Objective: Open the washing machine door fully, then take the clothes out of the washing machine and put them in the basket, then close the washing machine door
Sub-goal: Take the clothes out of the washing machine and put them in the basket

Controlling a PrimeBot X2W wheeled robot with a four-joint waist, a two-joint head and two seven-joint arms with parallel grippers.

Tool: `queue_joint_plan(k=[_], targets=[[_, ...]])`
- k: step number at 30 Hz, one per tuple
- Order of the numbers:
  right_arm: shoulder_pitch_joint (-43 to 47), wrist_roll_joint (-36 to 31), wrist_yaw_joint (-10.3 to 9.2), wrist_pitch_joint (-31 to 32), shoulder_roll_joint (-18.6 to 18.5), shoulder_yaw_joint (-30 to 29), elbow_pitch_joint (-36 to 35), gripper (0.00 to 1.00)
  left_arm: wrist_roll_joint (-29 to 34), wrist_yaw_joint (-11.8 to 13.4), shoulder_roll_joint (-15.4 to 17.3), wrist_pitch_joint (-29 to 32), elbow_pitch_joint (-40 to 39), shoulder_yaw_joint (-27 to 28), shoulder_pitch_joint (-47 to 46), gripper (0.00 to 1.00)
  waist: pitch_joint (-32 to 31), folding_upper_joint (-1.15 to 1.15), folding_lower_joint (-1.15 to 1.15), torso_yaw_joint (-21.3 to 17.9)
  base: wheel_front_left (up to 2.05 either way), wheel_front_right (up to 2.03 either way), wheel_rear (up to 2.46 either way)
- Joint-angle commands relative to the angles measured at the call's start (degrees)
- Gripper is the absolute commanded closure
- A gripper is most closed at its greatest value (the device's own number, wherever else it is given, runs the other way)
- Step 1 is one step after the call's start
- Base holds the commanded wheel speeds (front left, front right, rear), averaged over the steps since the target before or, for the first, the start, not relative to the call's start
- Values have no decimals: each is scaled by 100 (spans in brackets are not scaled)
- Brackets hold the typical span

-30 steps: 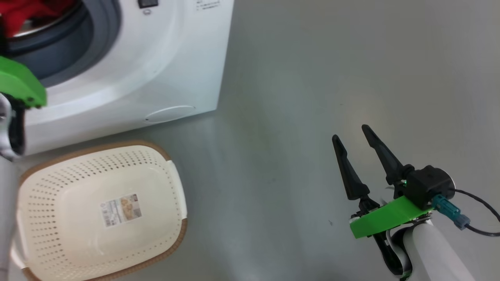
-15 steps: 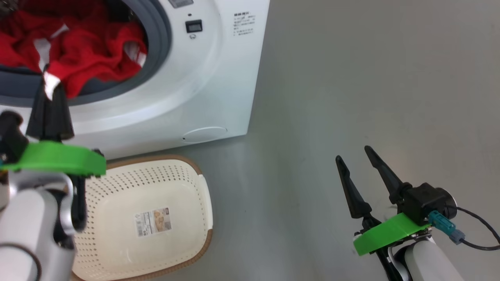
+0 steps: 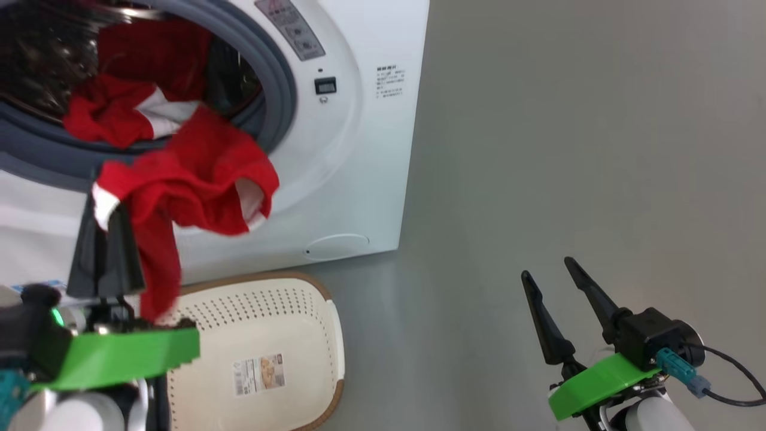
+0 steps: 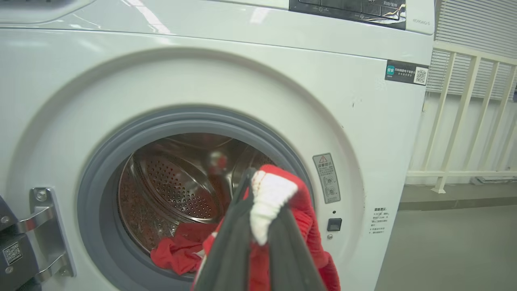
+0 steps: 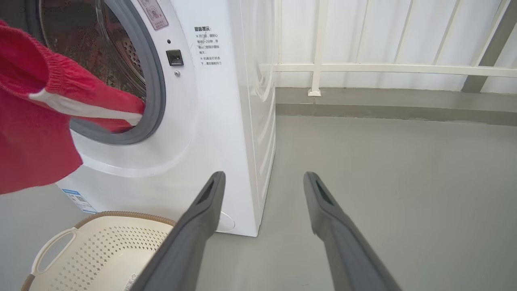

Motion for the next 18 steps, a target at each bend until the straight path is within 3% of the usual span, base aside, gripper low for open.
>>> queue_joint_plan(k=[1, 18], targets=[[51, -89, 28, 4, -40, 105, -142, 0, 67, 71, 98, -71, -288, 196, 78, 100, -249, 0, 0, 47, 0, 0, 0], [619, -184, 28, 332, -40, -1, -476, 0, 15, 258, -54, -173, -1036, 67, 1292, 100, -928, 0, 0, 157, 0, 0, 0]])
